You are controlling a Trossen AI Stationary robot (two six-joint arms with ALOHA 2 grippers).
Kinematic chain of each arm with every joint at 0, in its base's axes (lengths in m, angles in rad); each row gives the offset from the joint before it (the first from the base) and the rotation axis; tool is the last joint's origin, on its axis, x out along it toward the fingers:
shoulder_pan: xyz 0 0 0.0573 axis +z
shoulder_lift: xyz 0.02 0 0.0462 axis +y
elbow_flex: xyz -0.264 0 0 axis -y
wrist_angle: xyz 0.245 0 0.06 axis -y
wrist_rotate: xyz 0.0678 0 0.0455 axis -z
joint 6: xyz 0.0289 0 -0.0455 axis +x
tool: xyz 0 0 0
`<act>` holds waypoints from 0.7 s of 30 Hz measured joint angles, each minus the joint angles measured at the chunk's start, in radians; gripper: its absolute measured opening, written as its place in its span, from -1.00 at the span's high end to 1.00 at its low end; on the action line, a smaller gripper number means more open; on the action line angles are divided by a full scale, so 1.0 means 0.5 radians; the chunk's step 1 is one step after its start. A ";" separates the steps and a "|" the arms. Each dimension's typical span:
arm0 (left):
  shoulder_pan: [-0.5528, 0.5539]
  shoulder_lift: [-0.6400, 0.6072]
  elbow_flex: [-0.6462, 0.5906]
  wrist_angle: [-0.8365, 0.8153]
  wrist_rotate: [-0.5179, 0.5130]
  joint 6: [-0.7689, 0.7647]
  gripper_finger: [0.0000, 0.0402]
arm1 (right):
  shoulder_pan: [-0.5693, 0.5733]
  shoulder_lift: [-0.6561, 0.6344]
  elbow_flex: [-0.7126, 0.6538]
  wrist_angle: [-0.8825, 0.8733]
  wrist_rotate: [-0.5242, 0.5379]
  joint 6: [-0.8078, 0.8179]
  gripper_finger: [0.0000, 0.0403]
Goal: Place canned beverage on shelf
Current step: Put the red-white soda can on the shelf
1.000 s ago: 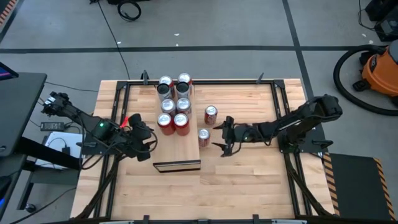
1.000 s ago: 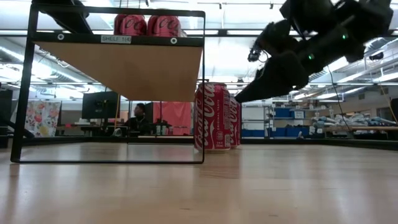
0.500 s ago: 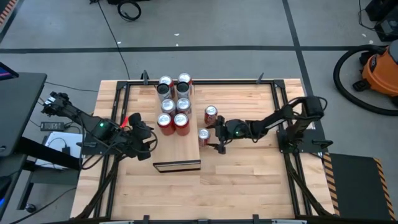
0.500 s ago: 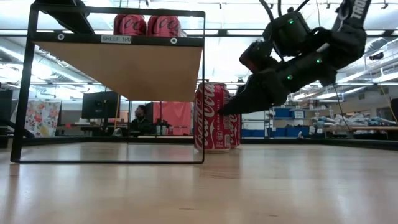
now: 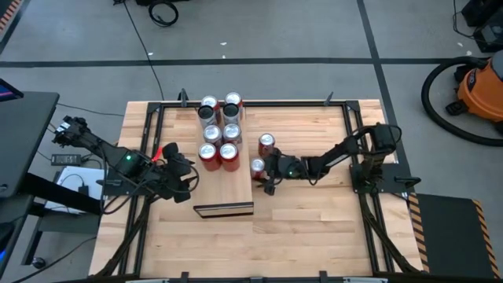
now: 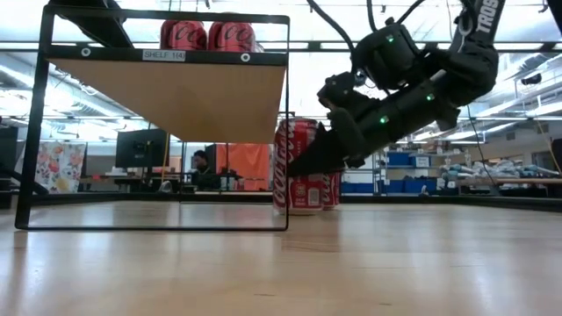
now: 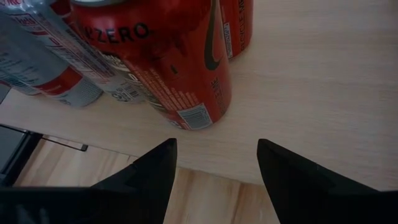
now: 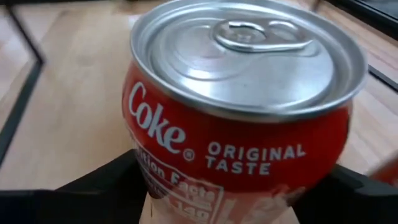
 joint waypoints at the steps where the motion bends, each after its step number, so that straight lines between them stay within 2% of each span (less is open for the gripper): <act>1: 0.000 0.000 0.000 0.001 0.000 0.000 -0.16 | 0.027 -0.002 0.000 -0.015 0.066 0.065 -0.55; 6: 0.000 0.000 0.000 0.003 0.000 -0.017 -0.16 | 0.212 -0.013 0.002 -0.119 0.530 0.406 -0.56; 11: 0.000 0.000 0.000 0.005 0.000 -0.018 -0.16 | 0.416 -0.086 -0.008 -0.380 1.068 0.753 -0.66; 14: 0.000 0.000 0.000 0.005 0.000 -0.001 -0.16 | 0.507 -0.098 -0.005 -0.455 1.197 0.927 -0.65; 17: 0.000 0.000 0.000 0.006 0.000 0.004 -0.16 | 0.583 -0.072 -0.004 -0.495 1.230 0.994 -0.65; 21: 0.000 0.000 0.000 0.005 0.000 0.009 -0.16 | 0.680 -0.063 -0.004 -0.492 1.255 0.811 -0.66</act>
